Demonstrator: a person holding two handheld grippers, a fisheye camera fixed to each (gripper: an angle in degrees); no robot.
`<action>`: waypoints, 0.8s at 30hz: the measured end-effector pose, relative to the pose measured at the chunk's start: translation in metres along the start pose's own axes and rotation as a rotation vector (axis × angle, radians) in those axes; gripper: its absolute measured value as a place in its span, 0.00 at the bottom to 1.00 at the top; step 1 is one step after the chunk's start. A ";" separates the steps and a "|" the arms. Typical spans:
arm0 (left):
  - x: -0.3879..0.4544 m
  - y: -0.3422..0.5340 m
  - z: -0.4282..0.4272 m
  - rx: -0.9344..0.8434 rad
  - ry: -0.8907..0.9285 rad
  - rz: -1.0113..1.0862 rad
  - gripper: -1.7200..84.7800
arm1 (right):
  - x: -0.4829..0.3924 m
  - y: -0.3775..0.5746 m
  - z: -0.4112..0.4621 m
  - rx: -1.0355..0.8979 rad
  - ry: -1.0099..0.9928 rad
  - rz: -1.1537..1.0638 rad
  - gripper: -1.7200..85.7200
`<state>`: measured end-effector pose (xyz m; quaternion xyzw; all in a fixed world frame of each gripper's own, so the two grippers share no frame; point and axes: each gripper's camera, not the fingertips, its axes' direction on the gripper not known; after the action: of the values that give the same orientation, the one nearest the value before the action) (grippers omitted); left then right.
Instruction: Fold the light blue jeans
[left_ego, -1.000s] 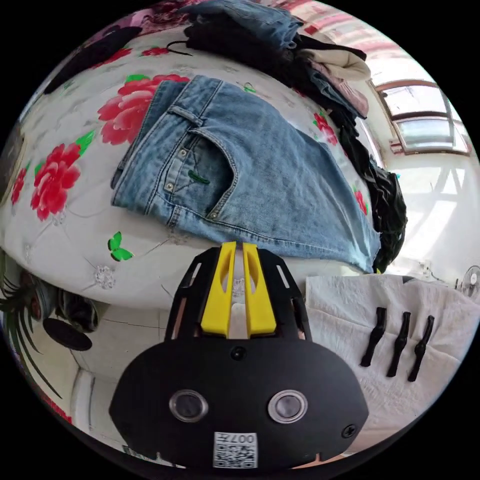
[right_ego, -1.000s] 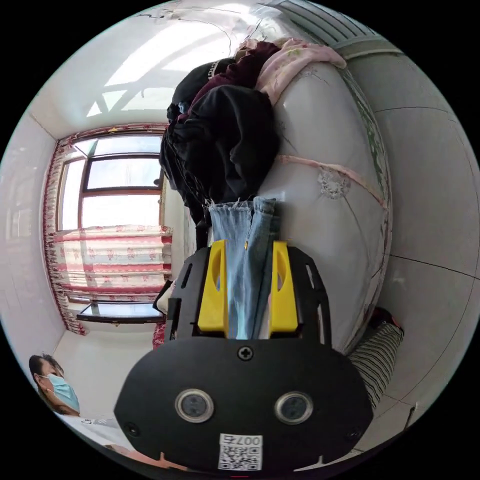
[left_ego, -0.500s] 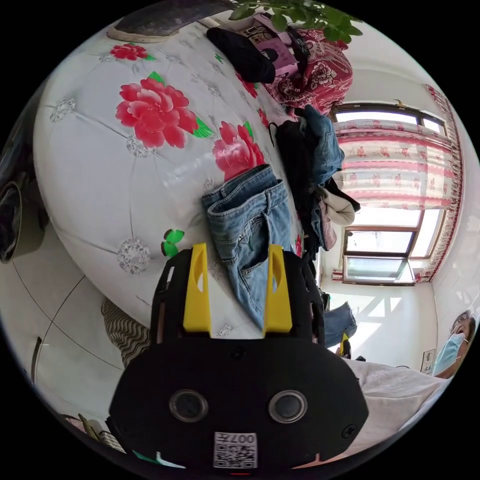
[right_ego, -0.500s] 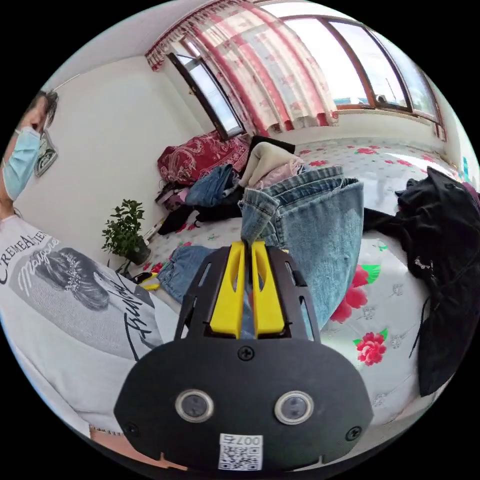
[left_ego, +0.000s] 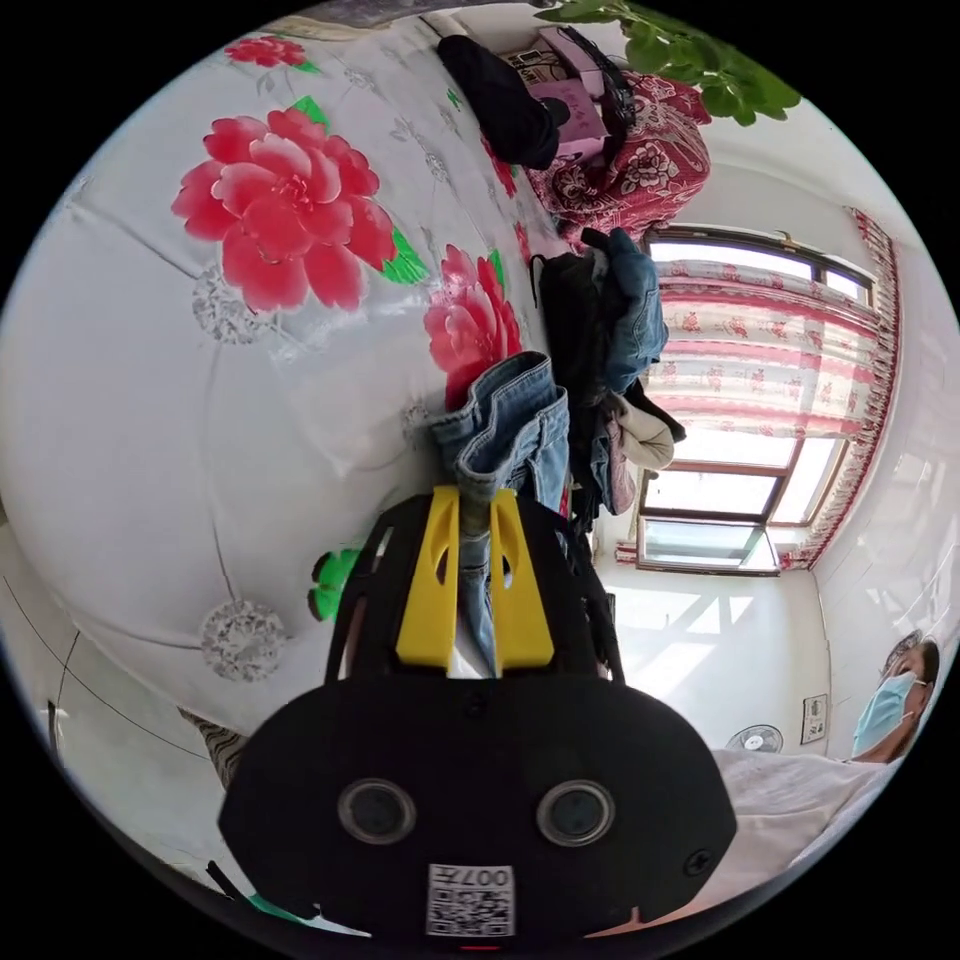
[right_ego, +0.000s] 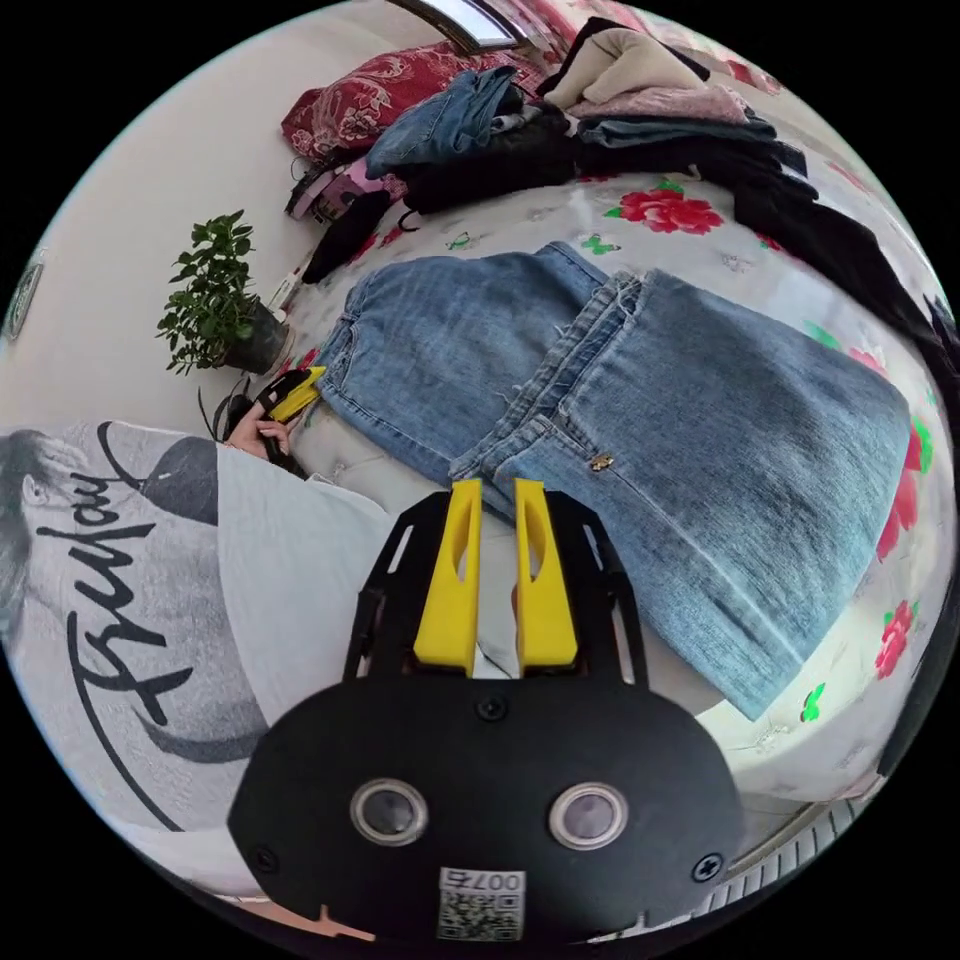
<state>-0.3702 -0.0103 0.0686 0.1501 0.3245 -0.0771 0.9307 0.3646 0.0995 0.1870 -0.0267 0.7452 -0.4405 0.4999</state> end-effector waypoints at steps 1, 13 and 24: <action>0.001 0.000 -0.001 0.001 0.015 0.007 0.06 | 0.002 0.002 -0.004 0.012 0.004 0.025 0.09; 0.101 -0.012 0.010 -0.134 0.150 0.427 0.07 | 0.076 0.032 -0.111 0.463 0.237 0.439 0.07; 0.131 0.035 0.006 -0.125 0.103 0.483 0.07 | 0.186 0.028 -0.085 0.401 0.055 0.753 0.02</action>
<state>-0.2564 0.0151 -0.0011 0.1690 0.3303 0.1755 0.9119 0.2181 0.0804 0.0435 0.3567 0.6154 -0.3641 0.6013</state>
